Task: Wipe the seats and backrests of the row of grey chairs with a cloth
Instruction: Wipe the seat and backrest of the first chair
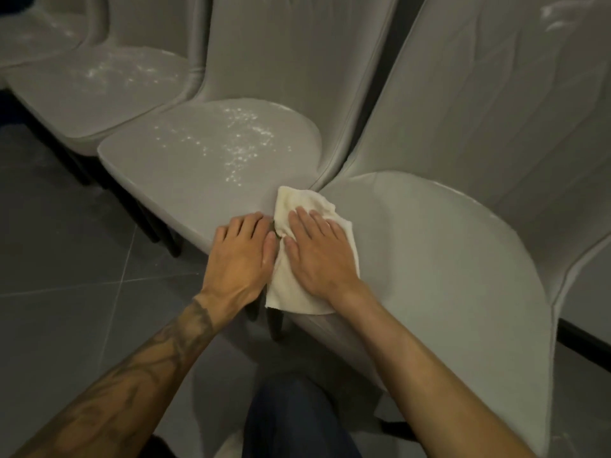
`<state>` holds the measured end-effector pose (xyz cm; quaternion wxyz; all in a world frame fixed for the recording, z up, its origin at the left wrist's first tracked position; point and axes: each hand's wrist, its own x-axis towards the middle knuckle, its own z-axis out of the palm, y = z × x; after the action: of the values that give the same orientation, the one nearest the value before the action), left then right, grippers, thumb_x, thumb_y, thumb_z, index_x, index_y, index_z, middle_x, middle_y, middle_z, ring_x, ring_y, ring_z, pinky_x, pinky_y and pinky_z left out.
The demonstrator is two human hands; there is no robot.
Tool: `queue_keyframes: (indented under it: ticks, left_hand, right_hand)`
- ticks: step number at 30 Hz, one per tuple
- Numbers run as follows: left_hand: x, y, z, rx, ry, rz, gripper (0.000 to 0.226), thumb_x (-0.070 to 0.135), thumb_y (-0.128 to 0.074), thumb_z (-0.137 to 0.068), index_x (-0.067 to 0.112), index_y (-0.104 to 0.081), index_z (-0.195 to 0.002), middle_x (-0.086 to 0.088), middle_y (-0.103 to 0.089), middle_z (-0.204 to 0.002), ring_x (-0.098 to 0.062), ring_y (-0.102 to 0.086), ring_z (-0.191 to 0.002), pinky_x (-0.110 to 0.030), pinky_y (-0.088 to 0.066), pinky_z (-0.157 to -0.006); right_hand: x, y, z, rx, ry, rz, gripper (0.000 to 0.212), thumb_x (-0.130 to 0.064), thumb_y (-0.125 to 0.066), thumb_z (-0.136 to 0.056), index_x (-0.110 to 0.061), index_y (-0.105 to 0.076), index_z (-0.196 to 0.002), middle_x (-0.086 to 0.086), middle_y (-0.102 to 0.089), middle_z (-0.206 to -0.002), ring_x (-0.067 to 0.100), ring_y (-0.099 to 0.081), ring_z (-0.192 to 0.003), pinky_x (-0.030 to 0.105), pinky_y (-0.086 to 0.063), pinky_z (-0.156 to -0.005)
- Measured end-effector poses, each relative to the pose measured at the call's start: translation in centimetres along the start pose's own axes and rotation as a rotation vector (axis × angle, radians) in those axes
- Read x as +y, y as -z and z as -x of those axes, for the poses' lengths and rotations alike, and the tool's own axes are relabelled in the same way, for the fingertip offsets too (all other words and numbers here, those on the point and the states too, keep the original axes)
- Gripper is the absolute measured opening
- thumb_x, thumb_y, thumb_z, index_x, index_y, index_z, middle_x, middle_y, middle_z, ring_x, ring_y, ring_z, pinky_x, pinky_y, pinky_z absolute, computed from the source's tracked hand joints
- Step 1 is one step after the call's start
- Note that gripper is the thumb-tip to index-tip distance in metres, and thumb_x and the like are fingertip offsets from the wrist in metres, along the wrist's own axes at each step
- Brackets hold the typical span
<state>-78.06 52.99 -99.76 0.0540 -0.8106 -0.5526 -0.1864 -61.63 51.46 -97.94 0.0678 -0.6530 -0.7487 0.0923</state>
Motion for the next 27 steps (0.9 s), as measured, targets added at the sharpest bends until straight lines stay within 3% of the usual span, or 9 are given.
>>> queue_keyframes:
  ticks: [3,5,10,14,17,21,25,27]
  left_hand:
    - [0.0,0.4,-1.8,0.019,-0.032,-0.133,0.039,0.034,-0.03,-0.108,0.012,-0.062,-0.102,-0.01,-0.059,-0.101,-0.027,-0.046,-0.084,-0.039,-0.027,-0.072]
    - [-0.1,0.2,-3.4,0.04,-0.075,-0.173,0.039,0.034,-0.029,-0.109,0.011,-0.06,-0.1,-0.013,-0.056,-0.096,-0.029,-0.044,-0.08,-0.04,-0.027,-0.07]
    - [2.2,-0.9,-8.2,0.044,-0.192,-0.054,0.033,0.033,-0.037,-0.107,0.011,-0.062,-0.107,-0.015,-0.06,-0.104,-0.036,-0.054,-0.091,-0.049,-0.041,-0.077]
    - [4.0,-2.5,-10.2,-0.006,-0.322,0.036,0.033,0.035,-0.038,-0.105,0.012,-0.063,-0.107,-0.014,-0.061,-0.11,-0.036,-0.056,-0.094,-0.049,-0.044,-0.08]
    - [3.8,-3.6,-10.2,-0.047,-0.317,0.095,0.036,0.037,-0.038,-0.103,0.014,-0.064,-0.112,-0.011,-0.063,-0.119,-0.034,-0.058,-0.101,-0.049,-0.044,-0.086]
    - [4.0,-3.6,-9.9,-0.024,-0.299,0.096,0.033,0.036,-0.042,-0.102,0.016,-0.065,-0.113,-0.01,-0.064,-0.12,-0.034,-0.06,-0.104,-0.051,-0.042,-0.089]
    - [4.0,-3.6,-9.9,-0.034,-0.268,0.137,0.033,0.036,-0.042,-0.101,0.018,-0.065,-0.115,-0.009,-0.064,-0.125,-0.035,-0.06,-0.11,-0.05,-0.042,-0.092]
    - [4.0,-3.7,-9.9,-0.042,-0.271,0.135,0.034,0.036,-0.041,-0.1,0.018,-0.065,-0.116,-0.009,-0.064,-0.126,-0.035,-0.059,-0.111,-0.05,-0.041,-0.091]
  right_hand:
    - [4.3,1.3,-0.5,0.022,-0.13,0.08,0.056,-0.039,-0.021,-0.112,-0.019,-0.022,-0.164,0.001,-0.02,-0.172,0.019,-0.019,-0.158,0.038,-0.014,-0.128]
    - [8.3,3.0,0.0,0.03,-0.326,0.139,0.054,-0.036,-0.02,-0.112,-0.016,-0.026,-0.162,0.004,-0.026,-0.17,0.023,-0.027,-0.155,0.039,-0.02,-0.124]
    - [14.9,4.8,7.5,0.098,-0.784,0.122,0.052,-0.031,-0.027,-0.11,-0.008,-0.036,-0.156,0.014,-0.035,-0.164,0.031,-0.035,-0.15,0.042,-0.028,-0.12]
    - [18.0,5.3,8.6,0.217,-0.989,0.097,0.047,-0.029,-0.032,-0.109,-0.003,-0.046,-0.146,0.018,-0.046,-0.155,0.038,-0.046,-0.139,0.047,-0.033,-0.114]
    - [20.3,5.6,6.3,0.24,-1.049,0.056,0.044,-0.031,-0.033,-0.108,-0.003,-0.051,-0.139,0.017,-0.053,-0.148,0.036,-0.048,-0.136,0.045,-0.033,-0.114]
    - [22.2,6.2,1.2,0.199,-0.927,0.055,0.046,-0.032,-0.032,-0.109,-0.005,-0.049,-0.142,0.015,-0.055,-0.148,0.032,-0.05,-0.137,0.041,-0.033,-0.114]
    - [23.9,5.9,4.8,0.271,-0.834,0.121,0.043,-0.031,-0.032,-0.108,-0.013,-0.053,-0.141,0.008,-0.058,-0.145,0.026,-0.051,-0.136,0.039,-0.036,-0.115]
    - [24.0,5.3,6.6,0.332,-0.898,0.105,0.042,-0.028,-0.035,-0.108,-0.011,-0.056,-0.14,0.011,-0.058,-0.144,0.03,-0.051,-0.137,0.043,-0.036,-0.117]
